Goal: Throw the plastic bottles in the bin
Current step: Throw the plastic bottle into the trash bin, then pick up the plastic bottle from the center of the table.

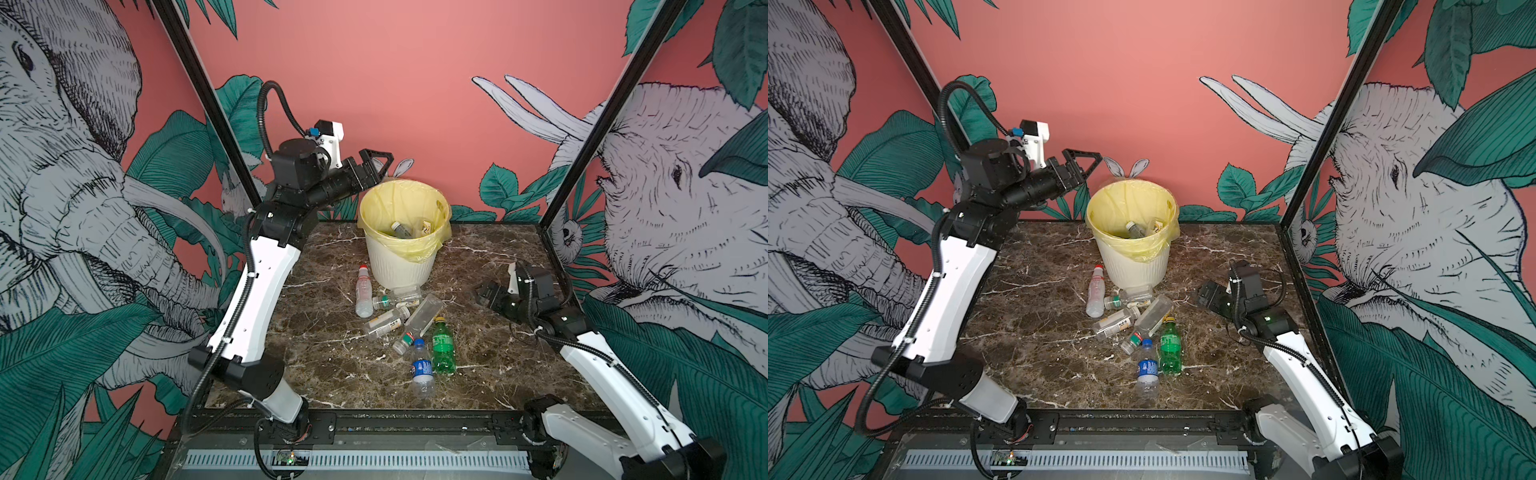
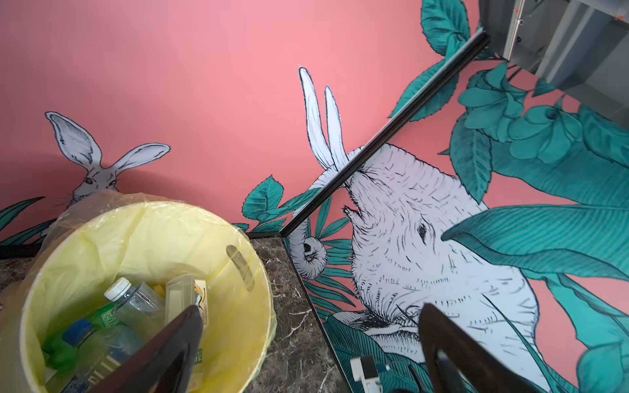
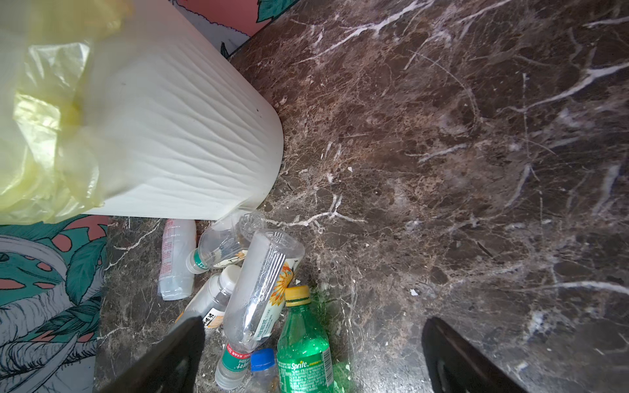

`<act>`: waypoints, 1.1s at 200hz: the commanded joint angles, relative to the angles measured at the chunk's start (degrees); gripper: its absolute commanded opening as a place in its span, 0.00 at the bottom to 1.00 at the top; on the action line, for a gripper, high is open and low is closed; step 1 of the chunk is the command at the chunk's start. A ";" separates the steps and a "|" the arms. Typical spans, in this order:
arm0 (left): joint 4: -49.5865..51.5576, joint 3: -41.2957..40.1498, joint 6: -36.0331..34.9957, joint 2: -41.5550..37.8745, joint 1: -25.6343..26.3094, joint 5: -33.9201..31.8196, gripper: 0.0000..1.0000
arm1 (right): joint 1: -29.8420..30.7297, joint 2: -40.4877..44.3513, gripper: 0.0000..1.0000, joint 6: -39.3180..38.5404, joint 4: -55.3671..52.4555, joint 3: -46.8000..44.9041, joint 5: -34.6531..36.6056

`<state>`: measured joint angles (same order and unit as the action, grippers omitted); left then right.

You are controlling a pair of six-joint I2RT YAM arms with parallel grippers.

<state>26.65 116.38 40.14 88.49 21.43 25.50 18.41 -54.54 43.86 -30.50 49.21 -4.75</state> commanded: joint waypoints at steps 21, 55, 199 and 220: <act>4.52 -11.38 -6.17 -8.34 -0.18 -0.17 0.99 | 0.04 3.75 0.99 4.62 -0.86 -1.46 2.43; 6.27 -21.88 -8.66 -15.84 -0.17 -1.77 0.99 | 0.09 3.37 0.99 4.66 -4.67 -0.10 1.07; 10.69 -49.32 -13.25 -31.41 -0.16 -9.50 0.99 | 0.17 -0.12 0.99 -5.45 -9.50 -0.46 -0.54; 10.48 -52.31 -12.81 -33.43 -0.16 -10.77 0.99 | 0.13 -0.56 0.99 -6.10 -8.68 -1.49 -2.18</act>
<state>37.08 66.52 26.98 58.52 21.43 16.49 18.41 -55.00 40.07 -38.89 48.07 -4.99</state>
